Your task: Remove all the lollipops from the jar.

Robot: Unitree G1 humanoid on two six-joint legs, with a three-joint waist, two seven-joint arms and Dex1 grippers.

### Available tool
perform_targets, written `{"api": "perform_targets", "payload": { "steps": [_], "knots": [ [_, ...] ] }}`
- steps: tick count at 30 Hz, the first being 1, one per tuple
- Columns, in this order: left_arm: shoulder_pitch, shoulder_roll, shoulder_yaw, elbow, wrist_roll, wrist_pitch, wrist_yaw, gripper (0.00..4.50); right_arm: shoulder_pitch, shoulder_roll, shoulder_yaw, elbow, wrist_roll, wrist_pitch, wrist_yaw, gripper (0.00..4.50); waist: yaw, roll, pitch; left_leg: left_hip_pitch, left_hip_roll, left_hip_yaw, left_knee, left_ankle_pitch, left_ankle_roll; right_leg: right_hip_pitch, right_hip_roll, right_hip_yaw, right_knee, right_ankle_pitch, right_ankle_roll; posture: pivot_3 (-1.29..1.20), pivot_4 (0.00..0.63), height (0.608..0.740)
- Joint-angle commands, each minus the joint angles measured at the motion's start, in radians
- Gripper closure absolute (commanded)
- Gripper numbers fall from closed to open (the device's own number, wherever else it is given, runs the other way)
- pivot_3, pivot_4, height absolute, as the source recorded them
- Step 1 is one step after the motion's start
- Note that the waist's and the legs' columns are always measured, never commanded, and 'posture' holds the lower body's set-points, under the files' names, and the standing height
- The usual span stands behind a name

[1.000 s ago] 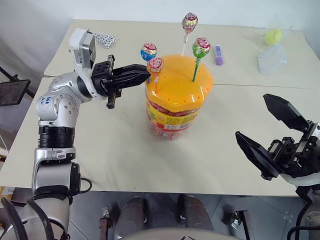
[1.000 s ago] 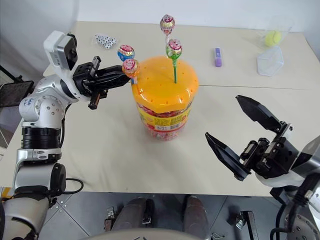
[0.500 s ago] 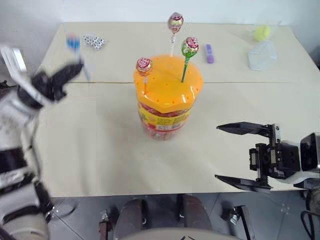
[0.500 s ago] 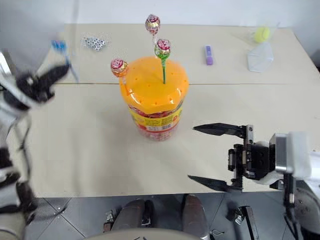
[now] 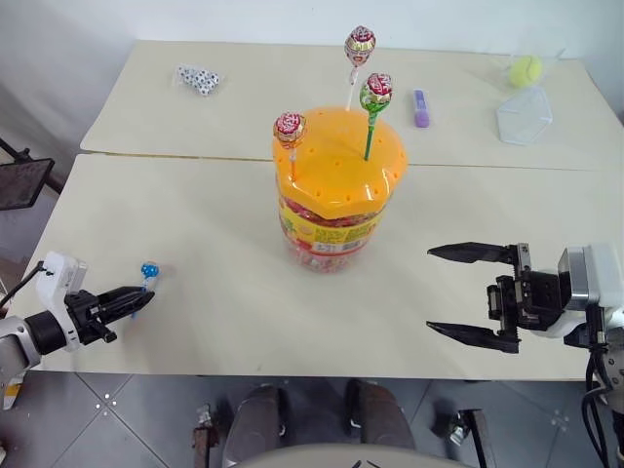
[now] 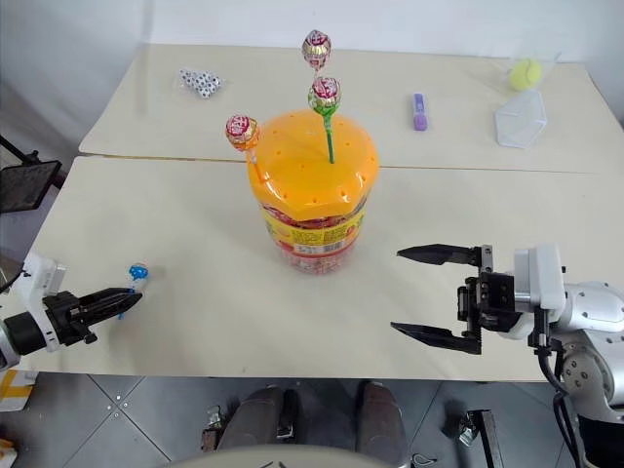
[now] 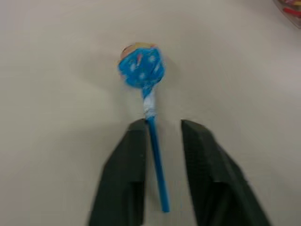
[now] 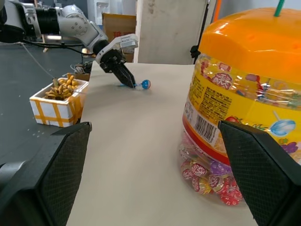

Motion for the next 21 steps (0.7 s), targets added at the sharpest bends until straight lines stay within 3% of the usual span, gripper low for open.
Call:
{"api": "perform_targets", "payload": {
  "steps": [1, 3, 6, 8, 12, 15, 21],
  "knots": [
    [-0.069, 0.091, 0.027, 0.082, 0.064, -0.183, -0.117, 2.05, -0.007, 0.024, -0.041, -0.059, 0.053, 0.017, -0.063, 0.00, 0.000, 0.000, 0.000, 0.000, 0.000, 0.000, 0.000, 0.000, 0.000, 0.000, 0.000, -0.001, 0.001, 0.000, 0.000, 0.00, 0.150, 0.740],
    [-0.144, 0.156, 0.028, 0.154, 0.052, -0.255, -0.249, 2.05, 0.002, 0.040, -0.076, -0.092, 0.092, 0.034, -0.117, 0.00, 0.000, -0.001, 0.000, -0.001, 0.000, 0.001, 0.000, 0.000, 0.000, -0.002, 0.000, -0.002, 0.003, 0.000, -0.001, 0.00, 0.150, 0.740],
    [-0.360, 0.191, -0.017, 0.128, -0.112, -0.140, -0.388, 2.05, 0.041, 0.066, -0.171, -0.162, 0.182, 0.063, -0.231, 0.00, 0.012, -0.001, 0.000, -0.005, 0.000, 0.003, 0.000, 0.000, 0.001, -0.007, -0.001, -0.009, 0.008, 0.000, -0.001, 0.00, 0.150, 0.740],
    [-0.498, 0.146, -0.088, 0.082, -0.171, -0.096, -0.412, 2.05, 0.056, 0.090, -0.215, -0.194, 0.200, 0.049, -0.284, 0.00, 0.020, -0.001, 0.000, -0.006, -0.001, 0.003, 0.001, 0.000, 0.002, -0.007, -0.002, -0.012, 0.010, 0.001, 0.000, 0.00, 0.150, 0.740],
    [-0.746, -0.049, -0.215, 0.016, -0.223, -0.054, -0.330, 2.05, 0.069, 0.123, -0.254, -0.234, 0.219, 0.046, -0.364, 0.00, 0.016, -0.001, -0.001, -0.005, -0.005, 0.007, 0.003, 0.000, 0.003, -0.006, -0.001, -0.013, 0.011, 0.002, 0.002, 0.00, 0.150, 0.740],
    [-0.823, -0.158, -0.282, -0.028, -0.242, -0.029, -0.310, 2.05, 0.096, 0.137, -0.267, -0.268, 0.219, 0.040, -0.386, 0.00, 0.008, -0.002, -0.001, -0.007, -0.004, 0.012, 0.007, 0.001, 0.003, -0.006, 0.001, -0.013, 0.012, 0.002, 0.002, 0.00, 0.150, 0.740],
    [-0.869, -0.243, -0.362, -0.031, -0.185, -0.057, -0.282, 2.05, 0.123, 0.163, -0.285, -0.310, 0.216, 0.014, -0.424, 0.00, -0.012, -0.002, -0.001, -0.004, -0.002, 0.012, 0.007, 0.001, 0.003, -0.006, 0.002, -0.012, 0.012, 0.002, 0.002, 0.00, 0.150, 0.740]
  ]
}}
